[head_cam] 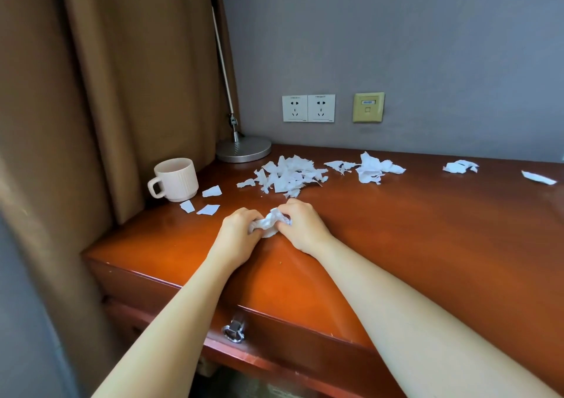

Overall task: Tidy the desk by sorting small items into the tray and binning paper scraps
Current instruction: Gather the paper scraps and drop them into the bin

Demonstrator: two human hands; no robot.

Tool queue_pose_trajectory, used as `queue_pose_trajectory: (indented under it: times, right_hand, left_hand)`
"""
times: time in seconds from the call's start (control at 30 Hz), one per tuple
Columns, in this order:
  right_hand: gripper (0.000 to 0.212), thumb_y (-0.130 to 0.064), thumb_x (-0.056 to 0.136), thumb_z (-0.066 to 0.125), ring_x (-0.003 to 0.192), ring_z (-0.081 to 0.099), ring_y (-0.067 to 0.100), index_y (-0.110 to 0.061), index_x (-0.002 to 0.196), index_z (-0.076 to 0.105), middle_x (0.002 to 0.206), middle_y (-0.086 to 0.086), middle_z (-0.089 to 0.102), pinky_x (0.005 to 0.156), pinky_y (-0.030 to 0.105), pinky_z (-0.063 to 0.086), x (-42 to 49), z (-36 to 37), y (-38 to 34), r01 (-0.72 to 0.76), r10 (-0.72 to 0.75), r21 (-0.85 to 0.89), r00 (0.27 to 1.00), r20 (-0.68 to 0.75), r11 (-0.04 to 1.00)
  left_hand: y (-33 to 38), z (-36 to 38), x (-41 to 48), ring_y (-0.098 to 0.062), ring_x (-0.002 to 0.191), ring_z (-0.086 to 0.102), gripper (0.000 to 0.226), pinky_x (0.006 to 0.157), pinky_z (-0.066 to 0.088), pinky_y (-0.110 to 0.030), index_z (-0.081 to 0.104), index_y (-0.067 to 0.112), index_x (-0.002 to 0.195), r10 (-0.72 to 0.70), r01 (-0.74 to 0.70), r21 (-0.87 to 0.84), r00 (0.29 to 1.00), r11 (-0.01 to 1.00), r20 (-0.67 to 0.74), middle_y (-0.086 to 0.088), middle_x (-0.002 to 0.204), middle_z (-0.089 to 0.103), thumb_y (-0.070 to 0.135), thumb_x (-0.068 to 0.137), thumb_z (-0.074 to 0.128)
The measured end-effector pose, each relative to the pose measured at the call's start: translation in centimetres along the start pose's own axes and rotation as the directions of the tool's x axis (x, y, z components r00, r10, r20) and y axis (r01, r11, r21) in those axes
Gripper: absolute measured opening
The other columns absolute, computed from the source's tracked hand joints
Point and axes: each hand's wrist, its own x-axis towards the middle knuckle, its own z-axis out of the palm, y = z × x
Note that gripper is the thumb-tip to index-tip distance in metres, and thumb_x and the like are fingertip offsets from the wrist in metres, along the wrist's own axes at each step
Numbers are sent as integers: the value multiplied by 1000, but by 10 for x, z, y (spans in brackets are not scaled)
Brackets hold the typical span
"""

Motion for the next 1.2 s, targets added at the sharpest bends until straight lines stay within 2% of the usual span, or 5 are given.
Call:
queue_pose_trajectory:
  times: [0.37,0.57,0.83,1.0,1.2]
  right_hand:
    - [36,-16,92,54,49,43,4,-15,59,41,59,-6,43,44,13,29,-24,-46,-10,-61,63,113,998,-19,992]
    - [42,-17,91,56,56,27,12,-15,56,33,59,-2,32,52,26,21,-43,-104,-1,-65,75,127,994,-80,990]
    - [26,-17,90,55,61,59,12,1,72,61,67,9,66,67,39,53,-126,-183,46,-153,185,198,971,-150,968]
    - [24,-15,93,53,44,49,-2,0,77,63,58,-2,53,47,9,39,-211,-226,69,-263,343,302,904,-255,916]
    - [21,-14,94,53,41,46,-4,-10,79,66,47,-11,52,42,5,32,-338,-264,97,-364,541,436,736,-406,823]
  left_hand:
    - [32,-2,-7,-14,61,44,20,59,36,-25,61,3,81,-4,-12,-257,998,966,-60,-4,67,53,18,93,55]
    - [88,-10,4,-13,52,36,26,48,28,-20,62,2,82,73,-82,-355,997,931,-40,-2,57,44,25,92,58]
    - [173,27,-14,-10,54,37,26,51,31,-21,70,7,88,312,-247,-468,948,849,67,-6,66,55,31,90,60]
    - [245,68,-45,-8,54,39,30,49,29,-16,71,5,85,467,-351,-529,879,772,98,-13,69,66,32,91,59]
    - [340,115,-104,-5,49,40,37,47,28,-14,52,19,56,733,-515,-591,648,621,207,16,47,49,27,91,60]
